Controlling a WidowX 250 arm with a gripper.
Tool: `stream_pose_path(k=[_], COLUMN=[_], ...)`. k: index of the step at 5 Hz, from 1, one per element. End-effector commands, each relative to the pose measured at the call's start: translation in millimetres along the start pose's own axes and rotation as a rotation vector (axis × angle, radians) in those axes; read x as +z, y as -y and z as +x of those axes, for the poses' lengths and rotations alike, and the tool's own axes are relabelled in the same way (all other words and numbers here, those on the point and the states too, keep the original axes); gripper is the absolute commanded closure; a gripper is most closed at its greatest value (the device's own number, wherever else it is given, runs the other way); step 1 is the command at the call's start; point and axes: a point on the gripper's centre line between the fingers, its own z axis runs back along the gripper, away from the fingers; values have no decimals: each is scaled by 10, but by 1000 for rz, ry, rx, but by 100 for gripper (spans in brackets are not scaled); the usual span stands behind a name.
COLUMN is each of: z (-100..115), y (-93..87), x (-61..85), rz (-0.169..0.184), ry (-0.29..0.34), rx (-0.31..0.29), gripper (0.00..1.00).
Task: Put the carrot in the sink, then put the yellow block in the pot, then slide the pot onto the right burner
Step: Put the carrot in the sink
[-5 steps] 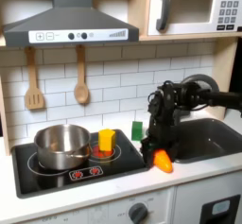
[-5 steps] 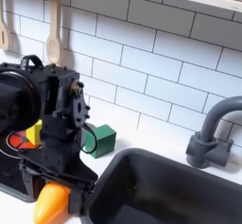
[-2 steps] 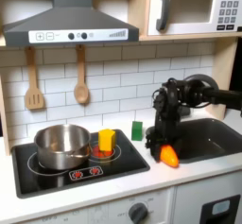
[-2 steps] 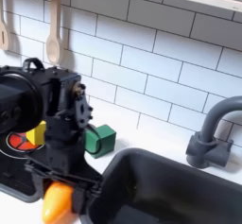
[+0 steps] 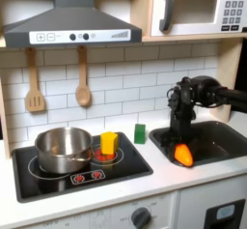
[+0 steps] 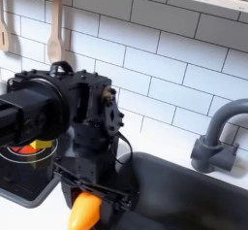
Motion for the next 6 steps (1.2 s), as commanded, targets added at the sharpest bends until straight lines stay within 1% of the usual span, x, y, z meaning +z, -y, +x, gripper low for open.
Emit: stream_pose_path(k=[1, 2, 3, 4, 5, 6], z=[39, 23, 1, -73, -145, -170], y=[121, 291, 356, 338, 208, 0], x=[152, 123, 103, 128, 206, 368], rz=[26, 7, 15, 4, -2, -2], ry=[67, 63, 67, 66, 58, 81], rx=[-5, -50, -57, -34, 3, 57], gripper=[0, 0, 0, 0, 0, 0])
